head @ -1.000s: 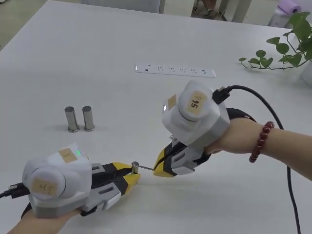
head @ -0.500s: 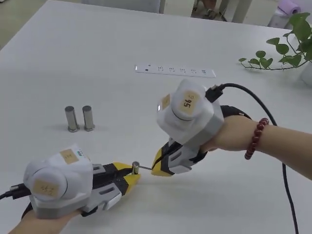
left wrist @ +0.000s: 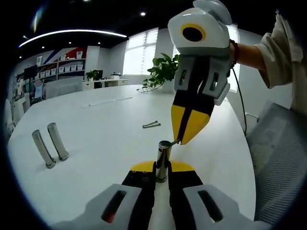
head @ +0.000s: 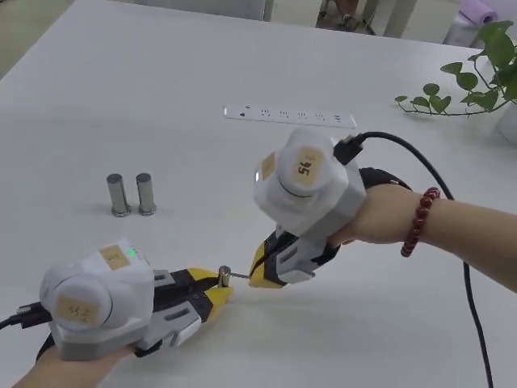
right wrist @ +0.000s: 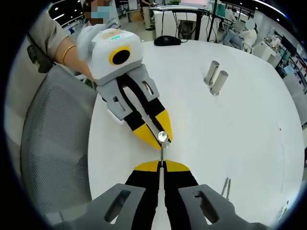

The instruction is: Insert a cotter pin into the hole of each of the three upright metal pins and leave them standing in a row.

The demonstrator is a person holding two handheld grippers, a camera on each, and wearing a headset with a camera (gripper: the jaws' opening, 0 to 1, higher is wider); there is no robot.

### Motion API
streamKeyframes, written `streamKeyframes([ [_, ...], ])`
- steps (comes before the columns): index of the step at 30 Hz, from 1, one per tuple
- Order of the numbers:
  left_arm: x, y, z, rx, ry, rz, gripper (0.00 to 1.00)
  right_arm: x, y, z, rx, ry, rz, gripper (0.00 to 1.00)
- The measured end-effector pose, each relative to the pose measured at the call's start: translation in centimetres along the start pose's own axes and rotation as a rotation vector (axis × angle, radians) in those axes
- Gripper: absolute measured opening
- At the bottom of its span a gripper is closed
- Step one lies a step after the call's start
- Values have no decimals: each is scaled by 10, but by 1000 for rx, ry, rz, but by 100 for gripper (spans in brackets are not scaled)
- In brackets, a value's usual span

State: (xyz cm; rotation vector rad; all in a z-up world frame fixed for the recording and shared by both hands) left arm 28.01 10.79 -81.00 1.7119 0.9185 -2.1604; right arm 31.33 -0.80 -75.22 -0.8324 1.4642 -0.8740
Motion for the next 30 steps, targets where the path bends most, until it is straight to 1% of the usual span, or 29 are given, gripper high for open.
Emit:
streamKeyframes([
  [2, 0, 0, 0, 1, -1, 0, 7, 0, -1, 0, -3, 1, 9, 3],
  [3, 0, 0, 0, 0, 1, 1, 7, -2, -1, 0, -6, 0, 24, 3],
  [4, 0, 0, 0, 0, 3, 2, 7, -2, -1, 0, -9, 12, 25, 3],
  [6, 0, 0, 1, 0, 3, 1, 7, -2, -1, 0, -9, 12, 21, 3],
  [8, 0, 1, 1, 0, 3, 0, 7, -3, -2, -1, -4, -1, 25, 3],
  [16, 0, 0, 1, -1, 6, -1, 7, -2, -5, -1, 0, -9, 21, 3],
  [19, 0, 0, 2, 3, 8, -2, 7, -5, -6, -2, 1, -18, 47, 3],
  [22, 0, 0, 3, 4, 9, -3, 7, -6, -4, -3, 1, -31, 31, 3],
  [30, 0, 1, 3, 7, 14, -6, 7, -7, -2, -3, 2, -36, 37, 3],
])
Point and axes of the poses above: the centre of the closed fingertips' face, and the gripper's own axes: y roughly forward along the fingers, z roughly to its right, x roughly out of its underside, the point moved 8 cm from there along -y, roughly backward along the fingers, and after that the axes turned 2 degrees about z, right-handed, at the moved point
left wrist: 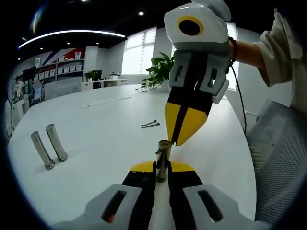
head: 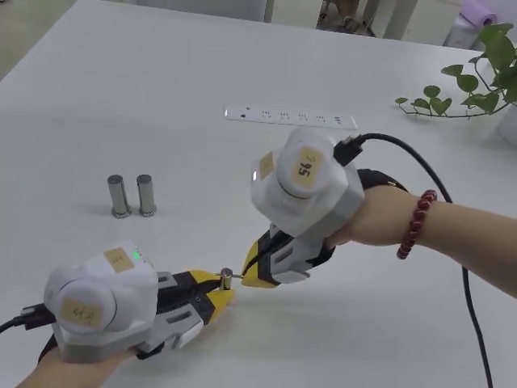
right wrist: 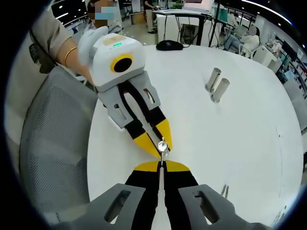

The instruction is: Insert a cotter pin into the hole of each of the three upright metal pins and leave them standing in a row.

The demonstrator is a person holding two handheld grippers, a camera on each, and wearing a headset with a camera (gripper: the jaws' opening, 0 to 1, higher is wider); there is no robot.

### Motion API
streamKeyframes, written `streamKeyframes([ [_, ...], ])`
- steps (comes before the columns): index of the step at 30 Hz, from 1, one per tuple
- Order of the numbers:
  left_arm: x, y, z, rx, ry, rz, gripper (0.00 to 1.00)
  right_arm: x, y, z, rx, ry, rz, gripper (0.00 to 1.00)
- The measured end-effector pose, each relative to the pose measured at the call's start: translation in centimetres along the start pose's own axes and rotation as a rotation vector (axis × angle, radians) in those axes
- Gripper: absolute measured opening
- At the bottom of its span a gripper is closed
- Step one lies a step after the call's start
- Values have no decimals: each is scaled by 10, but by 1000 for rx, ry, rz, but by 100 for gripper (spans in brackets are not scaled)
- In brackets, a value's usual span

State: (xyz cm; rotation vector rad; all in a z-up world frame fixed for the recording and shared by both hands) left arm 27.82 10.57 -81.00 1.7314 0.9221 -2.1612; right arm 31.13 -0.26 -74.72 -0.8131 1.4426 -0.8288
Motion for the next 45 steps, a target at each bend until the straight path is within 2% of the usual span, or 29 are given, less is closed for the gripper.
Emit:
streamKeyframes([
  [19, 0, 1, 0, -3, 5, -2, 7, -6, 7, 2, 8, -21, 33, 3],
  [36, 0, 2, 0, -9, 3, -1, 7, -2, 6, 2, 3, 30, 72, 4],
  [40, 0, 2, 1, -10, 3, -2, 7, -2, 5, 1, 5, 39, 92, 9],
  [45, 0, 2, 1, -11, 1, -2, 7, -1, 3, 2, 12, 61, 104, 9],
])
Point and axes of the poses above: the centre of the closed fingertips' face, and the gripper's own axes: y roughly forward along the fingers, z roughly to its right, x roughly out of its underside, the point moved 8 cm from there along -y, roughly backward along the fingers, and after that the axes turned 2 degrees about z, right-handed, at the moved point
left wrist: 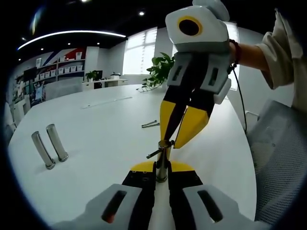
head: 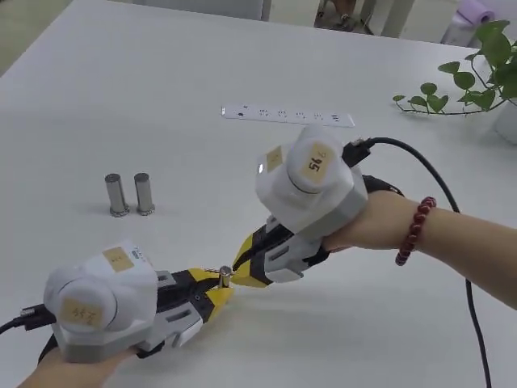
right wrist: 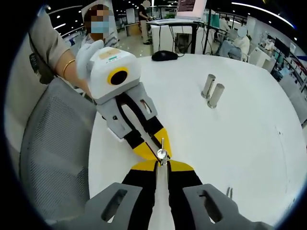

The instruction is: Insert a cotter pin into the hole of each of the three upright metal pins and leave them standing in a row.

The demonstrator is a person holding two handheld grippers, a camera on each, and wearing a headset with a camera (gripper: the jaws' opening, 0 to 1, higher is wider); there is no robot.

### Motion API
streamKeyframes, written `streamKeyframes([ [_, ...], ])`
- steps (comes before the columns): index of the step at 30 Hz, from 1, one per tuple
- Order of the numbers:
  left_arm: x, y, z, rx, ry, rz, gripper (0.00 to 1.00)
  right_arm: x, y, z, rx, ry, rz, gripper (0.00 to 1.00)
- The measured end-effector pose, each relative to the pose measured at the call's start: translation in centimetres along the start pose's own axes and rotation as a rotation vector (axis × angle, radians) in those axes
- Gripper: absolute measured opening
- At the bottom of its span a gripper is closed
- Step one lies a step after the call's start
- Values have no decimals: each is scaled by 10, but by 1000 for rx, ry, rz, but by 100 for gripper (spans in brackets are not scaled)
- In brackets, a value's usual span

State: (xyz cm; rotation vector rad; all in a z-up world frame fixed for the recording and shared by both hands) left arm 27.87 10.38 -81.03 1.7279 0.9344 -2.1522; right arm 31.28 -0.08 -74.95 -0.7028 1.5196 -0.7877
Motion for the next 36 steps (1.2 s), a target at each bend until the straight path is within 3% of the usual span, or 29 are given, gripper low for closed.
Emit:
streamKeyframes([
  [17, 0, 0, 0, 0, -3, -1, 7, 1, -2, -2, 4, 6, 20, 4],
  [36, 0, 0, 0, -3, -3, 2, 7, -1, -3, -1, 16, 5, 34, 6],
])
Point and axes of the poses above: the centre of the closed fingertips' face, and the gripper's own axes: y roughly forward along the fingers, z roughly to its right, x roughly out of its underside, the point moved 8 cm from there along -y, roughly backward along the fingers, and after that the axes turned 2 degrees about z, right-handed, at the moved point
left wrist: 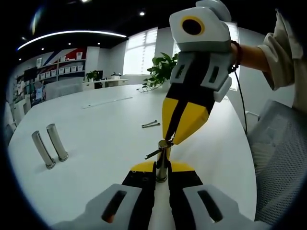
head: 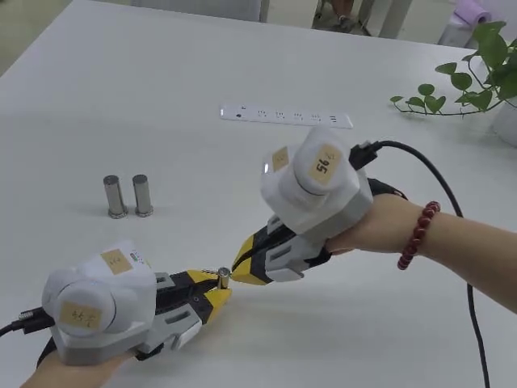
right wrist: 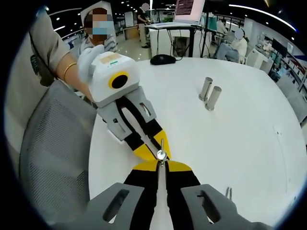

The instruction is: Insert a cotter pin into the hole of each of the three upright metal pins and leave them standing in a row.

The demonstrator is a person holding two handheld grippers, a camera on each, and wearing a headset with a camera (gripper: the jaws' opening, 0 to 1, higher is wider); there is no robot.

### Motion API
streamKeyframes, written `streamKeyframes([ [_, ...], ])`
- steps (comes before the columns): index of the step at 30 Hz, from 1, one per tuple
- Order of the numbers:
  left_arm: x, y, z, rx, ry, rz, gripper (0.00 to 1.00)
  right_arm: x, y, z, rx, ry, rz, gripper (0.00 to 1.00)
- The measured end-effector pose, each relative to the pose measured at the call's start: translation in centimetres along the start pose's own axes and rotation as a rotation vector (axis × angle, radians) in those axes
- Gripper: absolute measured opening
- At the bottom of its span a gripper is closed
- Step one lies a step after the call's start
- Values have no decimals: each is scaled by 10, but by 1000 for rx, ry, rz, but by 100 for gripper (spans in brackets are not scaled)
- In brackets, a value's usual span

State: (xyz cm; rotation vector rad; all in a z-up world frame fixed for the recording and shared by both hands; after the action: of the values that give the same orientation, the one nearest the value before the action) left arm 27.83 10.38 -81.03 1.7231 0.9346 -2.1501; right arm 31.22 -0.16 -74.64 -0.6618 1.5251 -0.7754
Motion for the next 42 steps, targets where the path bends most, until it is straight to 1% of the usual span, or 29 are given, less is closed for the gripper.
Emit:
streamKeyframes([
  [4, 0, 0, 0, -2, -1, 1, 7, -1, 0, 0, 4, 3, 12, 11],
  [16, 1, 1, 0, -6, -2, 2, 7, -2, 6, -2, 13, 17, 47, 13],
  [23, 1, 0, 1, -16, -2, 5, 7, -2, 11, -3, 23, 13, 58, 13],
  [28, 1, 0, 1, -26, -3, 5, 7, -1, 13, -4, 32, -12, 67, 11],
  [30, 1, 0, 2, -30, -4, 6, 7, -1, 13, -4, 32, -30, 67, 11],
  [34, 1, 0, 3, -31, -2, 5, 7, -1, 13, -4, 29, -29, 68, 11],
  [36, 1, 0, 3, -31, -16, 6, 8, -1, 13, -4, 27, -35, 68, 10],
  [38, 1, 0, 3, -30, -14, 7, 8, -1, 13, -4, 26, -35, 68, 10],
  [40, 1, 0, 3, -27, 7, 1, 8, -1, 13, -4, 25, -35, 67, 10],
  [42, 2, 1, 3, -23, 3, -9, 8, -1, 13, -4, 23, -43, 69, 10],
])
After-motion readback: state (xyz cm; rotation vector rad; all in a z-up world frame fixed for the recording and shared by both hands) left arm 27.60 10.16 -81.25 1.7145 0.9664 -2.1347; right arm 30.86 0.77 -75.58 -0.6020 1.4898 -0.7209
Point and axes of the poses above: the centre of the closed fingertips' face, and the gripper's own axes: y roughly forward along the fingers, z roughly to its right, x roughly out of its underside, the point moved 8 cm from there along -y, roughly backward along the fingers, and after that the axes turned 2 degrees about z, right-handed, at the moved point
